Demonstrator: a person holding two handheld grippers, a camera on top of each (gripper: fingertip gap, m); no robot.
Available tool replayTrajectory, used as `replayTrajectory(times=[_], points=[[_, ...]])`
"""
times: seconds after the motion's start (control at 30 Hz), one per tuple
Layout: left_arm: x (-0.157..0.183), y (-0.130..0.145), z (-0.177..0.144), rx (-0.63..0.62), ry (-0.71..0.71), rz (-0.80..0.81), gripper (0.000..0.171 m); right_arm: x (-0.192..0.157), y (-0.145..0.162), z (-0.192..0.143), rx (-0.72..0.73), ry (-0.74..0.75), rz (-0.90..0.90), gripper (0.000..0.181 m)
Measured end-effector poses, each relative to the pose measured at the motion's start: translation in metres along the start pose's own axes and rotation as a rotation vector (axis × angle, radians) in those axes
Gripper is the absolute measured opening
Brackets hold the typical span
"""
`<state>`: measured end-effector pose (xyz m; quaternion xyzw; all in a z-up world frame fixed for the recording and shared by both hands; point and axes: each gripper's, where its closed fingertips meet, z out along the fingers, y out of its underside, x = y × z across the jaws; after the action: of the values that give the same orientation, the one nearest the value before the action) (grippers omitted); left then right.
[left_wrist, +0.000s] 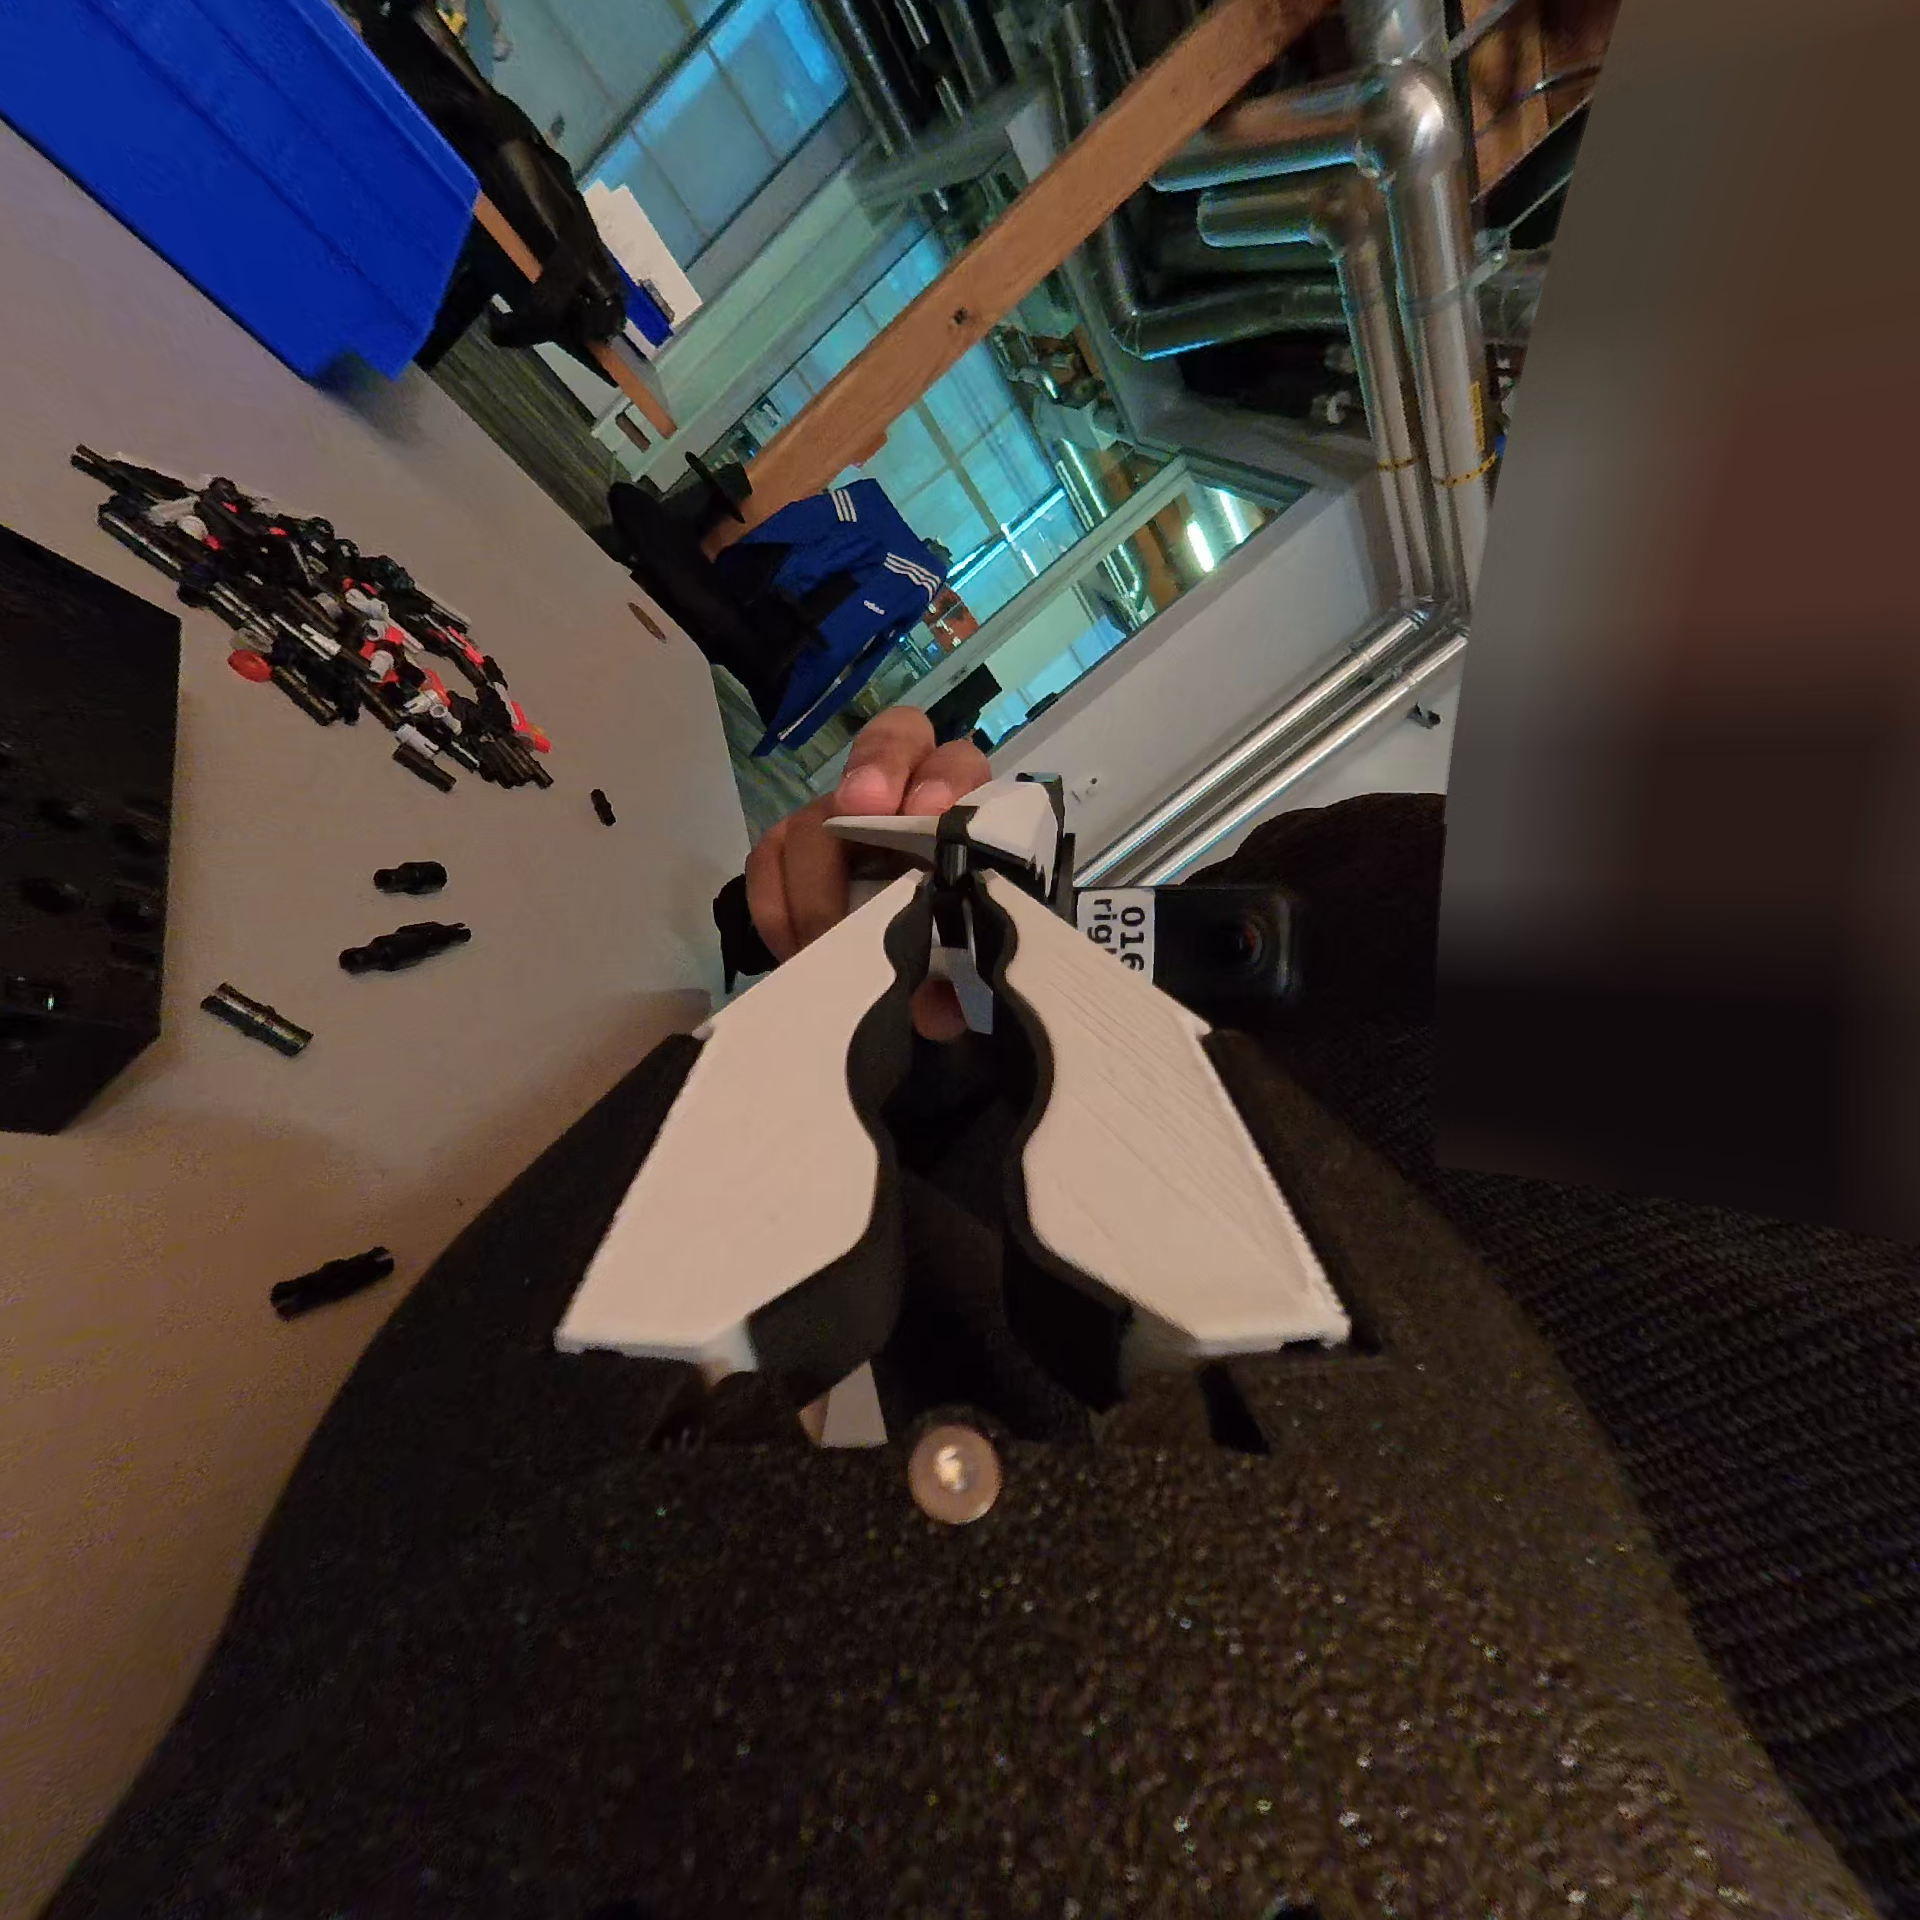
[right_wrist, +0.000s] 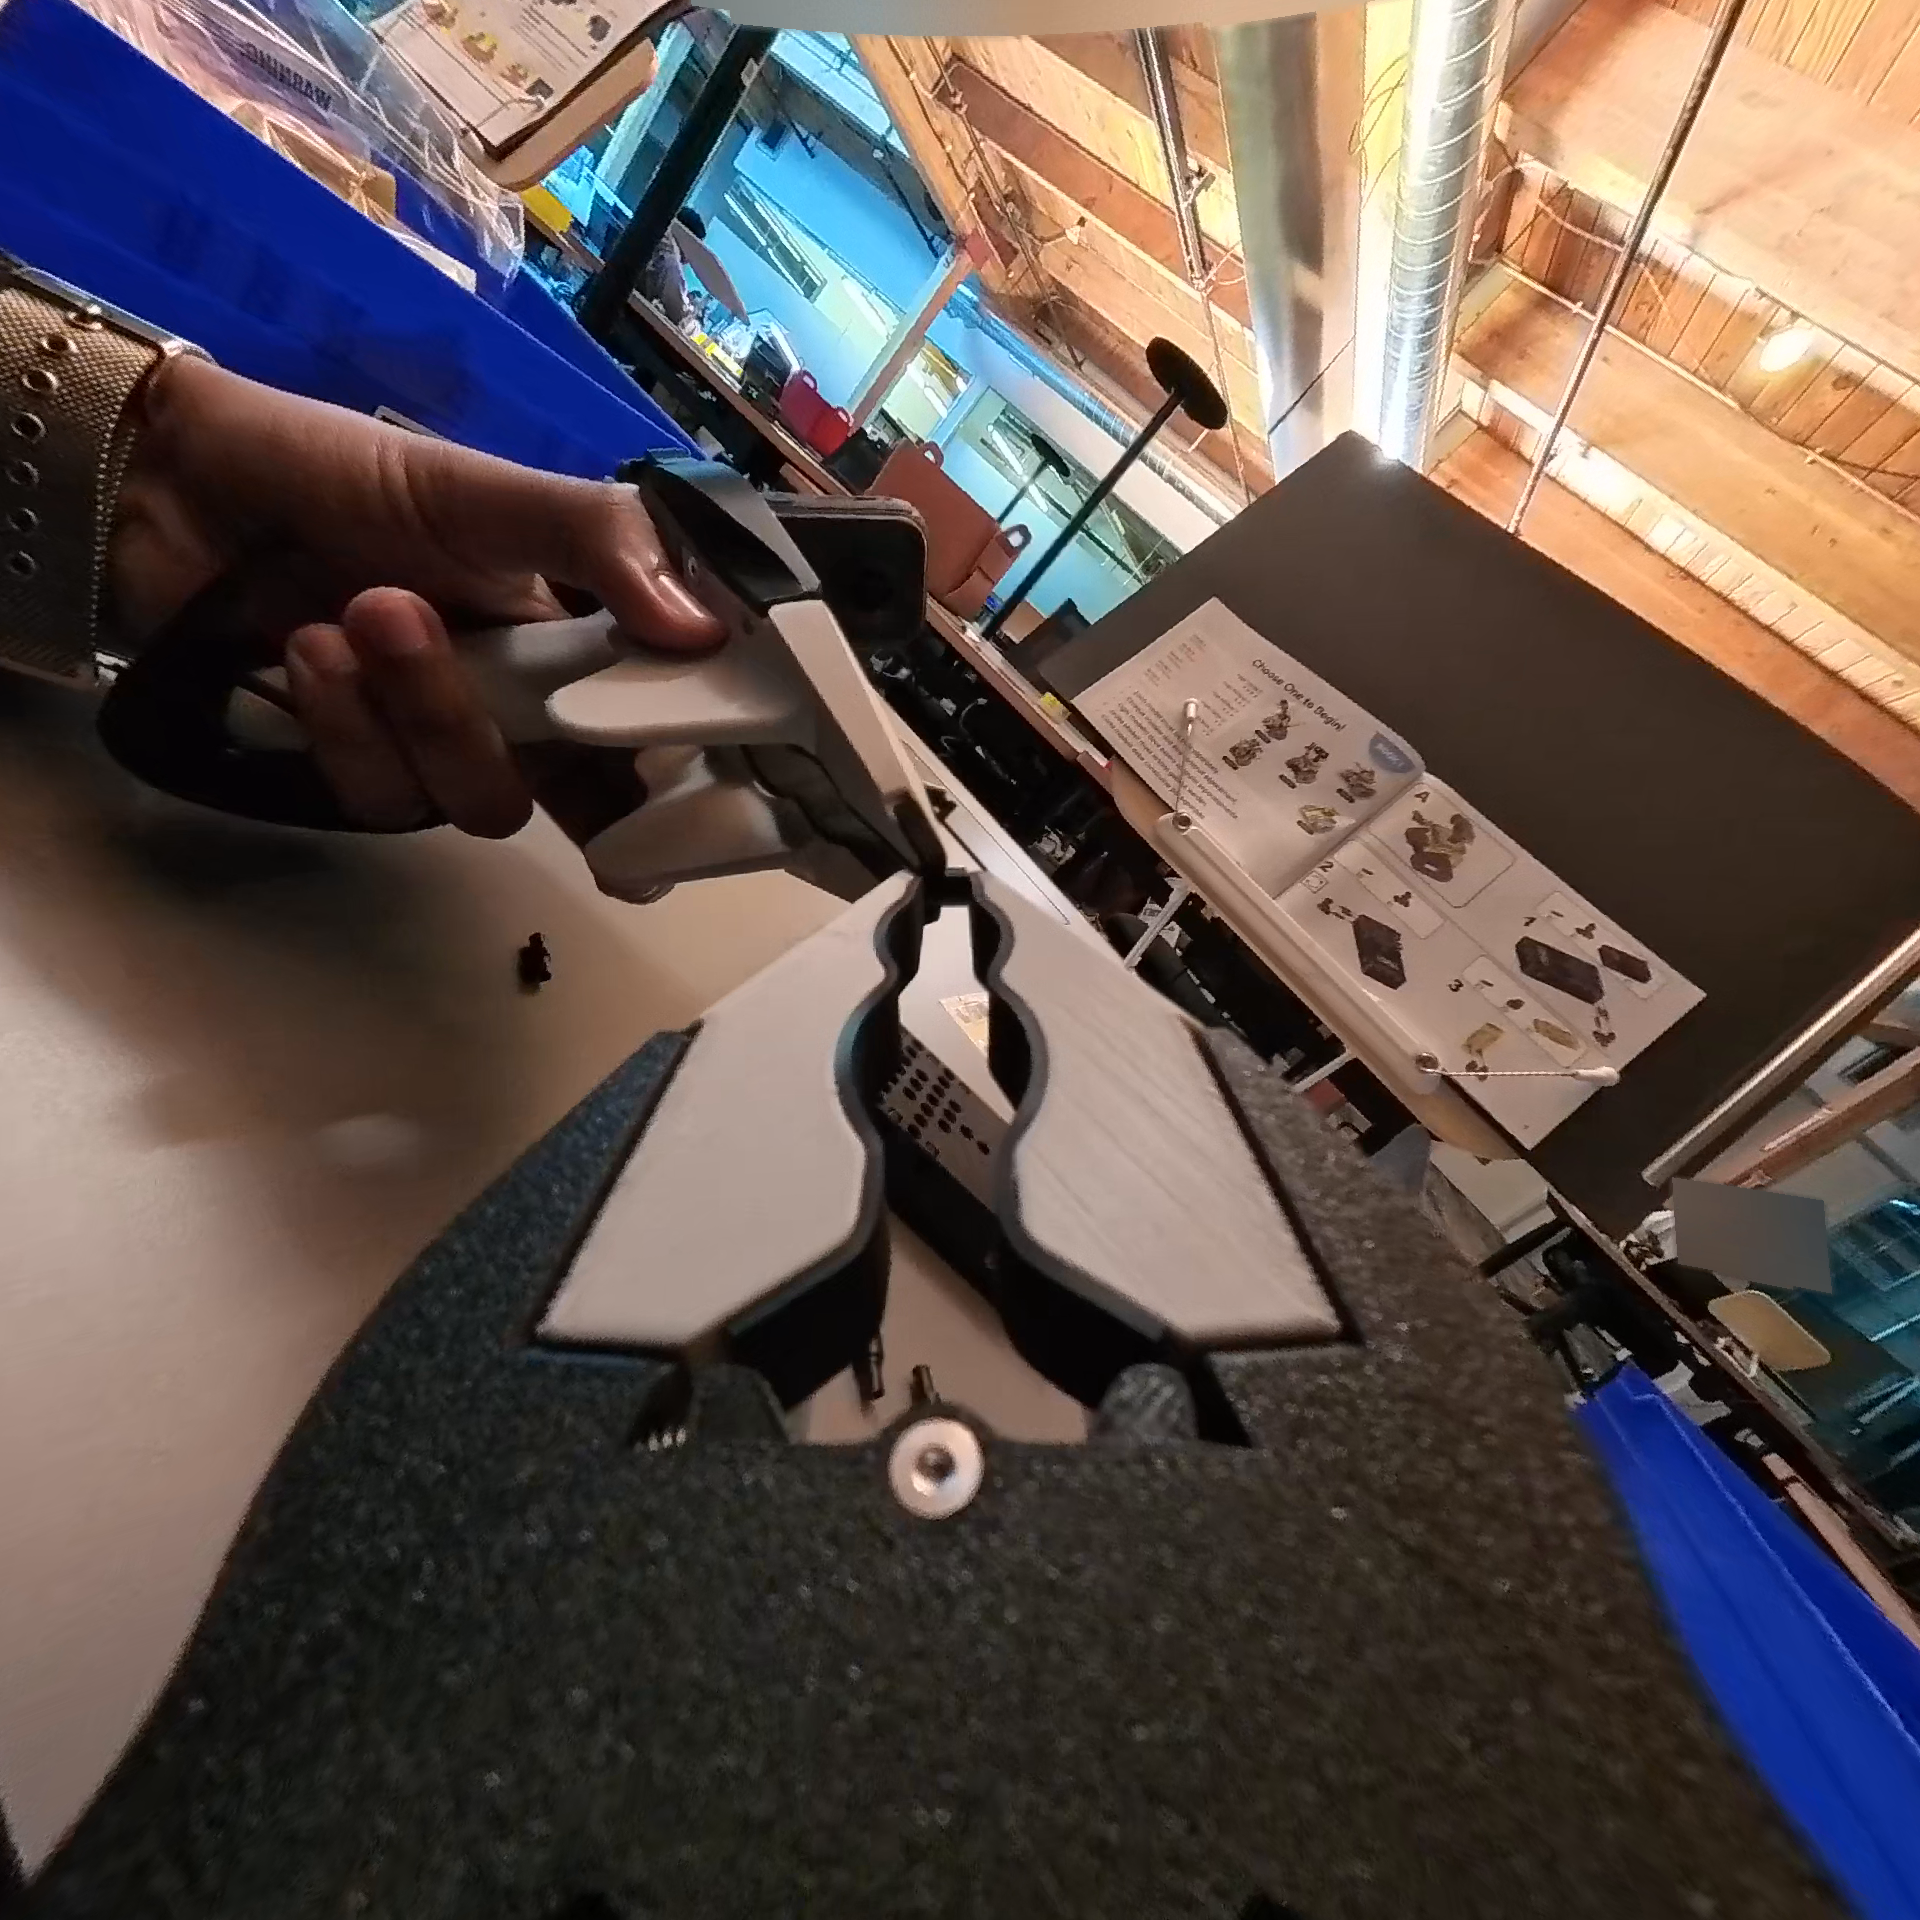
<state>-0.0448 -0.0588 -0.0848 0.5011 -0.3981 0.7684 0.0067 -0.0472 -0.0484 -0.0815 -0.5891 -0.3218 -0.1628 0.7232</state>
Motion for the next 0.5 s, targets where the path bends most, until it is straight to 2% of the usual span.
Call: replayTrajectory(times=[0.1, 0.17, 0.23, 0.33, 0.4, 0.5], points=[[-0.001, 0.000, 0.001, 0.000, -0.007, 0.004, 0.006, 0.000, 0.001, -0.001, 0.005, 0.006, 0.010, 0.009], [-0.001, -0.007, -0.003, 0.040, -0.006, 0.004, 0.006, -0.005, 0.002, -0.001, 0.006, -0.018, 0.008, 0.021], [0.000, -0.011, -0.008, 0.064, -0.001, 0.005, 0.006, -0.010, 0.006, -0.002, -0.011, -0.045, 0.022, 0.021], [-0.006, -0.009, -0.008, 0.042, -0.074, 0.062, 0.006, -0.004, 0.005, -0.004, -0.001, -0.032, 0.076, 0.020], [-0.013, -0.005, -0.007, 0.008, -0.146, 0.116, 0.006, 0.003, 0.007, -0.005, -0.009, -0.053, 0.214, 0.020], [-0.028, -0.002, -0.007, -0.053, -0.319, 0.275, 0.006, 0.011, 0.025, -0.004, -0.107, -0.142, 0.576, 0.022]])
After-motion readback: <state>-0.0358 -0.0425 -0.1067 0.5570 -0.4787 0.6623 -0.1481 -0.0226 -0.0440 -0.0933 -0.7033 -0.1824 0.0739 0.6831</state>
